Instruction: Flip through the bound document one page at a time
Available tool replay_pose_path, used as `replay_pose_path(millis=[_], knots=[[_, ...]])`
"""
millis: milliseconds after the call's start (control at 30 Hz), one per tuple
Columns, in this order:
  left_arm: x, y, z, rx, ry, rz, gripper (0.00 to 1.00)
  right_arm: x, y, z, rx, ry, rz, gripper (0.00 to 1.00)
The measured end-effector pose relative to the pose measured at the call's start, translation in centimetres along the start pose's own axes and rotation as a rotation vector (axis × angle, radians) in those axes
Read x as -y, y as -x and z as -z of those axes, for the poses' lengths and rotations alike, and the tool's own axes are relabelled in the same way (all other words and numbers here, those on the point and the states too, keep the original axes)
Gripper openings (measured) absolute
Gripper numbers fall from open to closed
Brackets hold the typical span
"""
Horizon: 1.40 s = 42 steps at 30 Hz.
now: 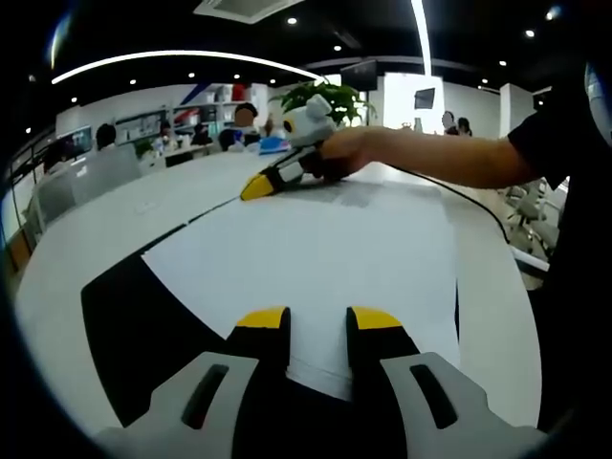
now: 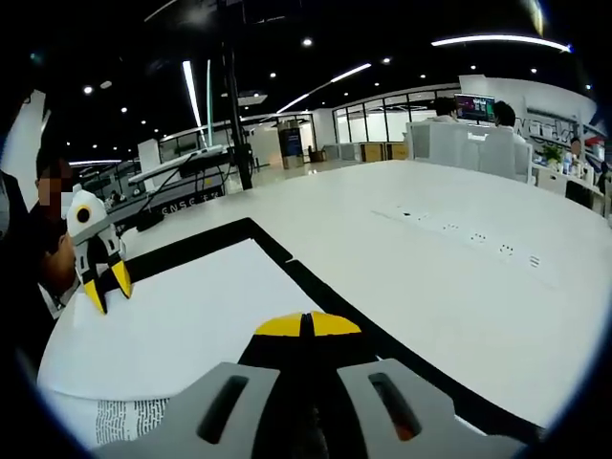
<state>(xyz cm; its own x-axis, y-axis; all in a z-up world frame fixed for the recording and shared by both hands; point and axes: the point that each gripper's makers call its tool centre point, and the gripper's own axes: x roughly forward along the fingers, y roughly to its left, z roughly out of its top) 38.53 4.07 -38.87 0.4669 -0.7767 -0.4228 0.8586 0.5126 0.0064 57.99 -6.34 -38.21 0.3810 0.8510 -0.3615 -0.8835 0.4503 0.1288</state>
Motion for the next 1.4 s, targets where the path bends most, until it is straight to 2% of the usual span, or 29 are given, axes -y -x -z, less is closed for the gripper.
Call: replay_pose_path(millis=[333,400,700,800,867,1133,1267,1400], knots=[[0.0,-0.1,0.0,0.008,0.008,-0.003,0.26,-0.1,0.0,0.0,0.018,0.022,0.008,0.02],[0.0,-0.1,0.0,0.01,0.01,-0.005,0.26,-0.1,0.0,-0.1,0.025,0.078,0.032,0.02],[-0.1,-0.1,0.0,0.018,0.013,-0.005,0.26,-0.6,0.4,0.1,0.035,0.101,0.047,0.02],[-0.1,-0.1,0.0,0.016,0.015,-0.007,0.26,-2.6,0.7,0.3,0.037,0.156,-0.033,0.02],[-0.1,-0.1,0.0,0.013,0.014,-0.01,0.26,-3.5,1.1,0.5,0.038,0.161,-0.052,0.02],[-0.1,-0.1,0.0,0.02,0.015,-0.008,0.26,-6.2,3.2,1.1,0.062,0.187,-0.078,0.02],[-0.1,-0.1,0.0,0.021,0.016,-0.008,0.26,-8.1,4.2,1.7,0.071,0.224,-0.116,0.02],[0.0,-0.1,0.0,0.015,0.015,-0.008,0.26,-9.2,5.2,2.1,0.082,0.259,-0.112,0.02]])
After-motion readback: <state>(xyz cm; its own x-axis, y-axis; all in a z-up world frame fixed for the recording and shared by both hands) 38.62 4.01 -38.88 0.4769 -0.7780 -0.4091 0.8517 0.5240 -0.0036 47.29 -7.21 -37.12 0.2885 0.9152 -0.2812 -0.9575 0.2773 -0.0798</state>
